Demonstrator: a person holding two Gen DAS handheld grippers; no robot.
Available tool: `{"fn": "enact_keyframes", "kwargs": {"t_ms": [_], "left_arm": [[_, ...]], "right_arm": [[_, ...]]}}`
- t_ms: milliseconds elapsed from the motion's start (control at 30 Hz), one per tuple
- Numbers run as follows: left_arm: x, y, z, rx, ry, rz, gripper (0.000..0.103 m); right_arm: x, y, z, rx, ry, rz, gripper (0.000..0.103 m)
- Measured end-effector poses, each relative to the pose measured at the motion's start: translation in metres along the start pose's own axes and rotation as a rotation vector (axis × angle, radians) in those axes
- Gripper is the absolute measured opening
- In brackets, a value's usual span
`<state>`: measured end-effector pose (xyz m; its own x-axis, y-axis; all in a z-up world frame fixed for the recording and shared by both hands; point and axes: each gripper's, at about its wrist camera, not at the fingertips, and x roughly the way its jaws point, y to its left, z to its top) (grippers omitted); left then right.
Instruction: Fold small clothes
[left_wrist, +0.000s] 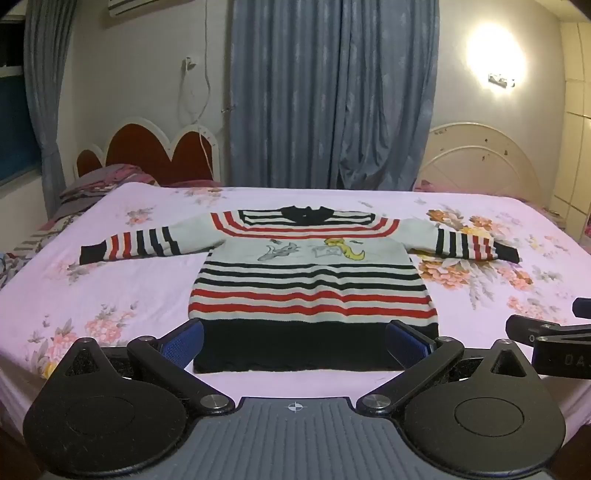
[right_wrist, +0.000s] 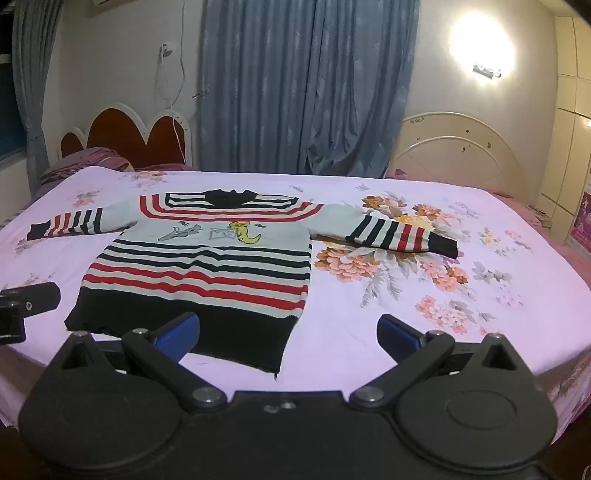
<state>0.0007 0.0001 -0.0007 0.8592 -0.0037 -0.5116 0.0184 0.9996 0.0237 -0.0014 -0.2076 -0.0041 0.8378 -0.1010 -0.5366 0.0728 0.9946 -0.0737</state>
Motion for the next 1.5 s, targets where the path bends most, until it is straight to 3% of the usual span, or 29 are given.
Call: {"fn": "enact_keyframes", "kwargs": {"t_ms": [1500], "left_arm": [[0.003, 0.004, -0.007, -0.016, -0.001, 0.009, 0.103]], "right_arm": [[-0.005, -0.002, 0.004, 0.005, -0.011, 0.024, 0.102]]}}
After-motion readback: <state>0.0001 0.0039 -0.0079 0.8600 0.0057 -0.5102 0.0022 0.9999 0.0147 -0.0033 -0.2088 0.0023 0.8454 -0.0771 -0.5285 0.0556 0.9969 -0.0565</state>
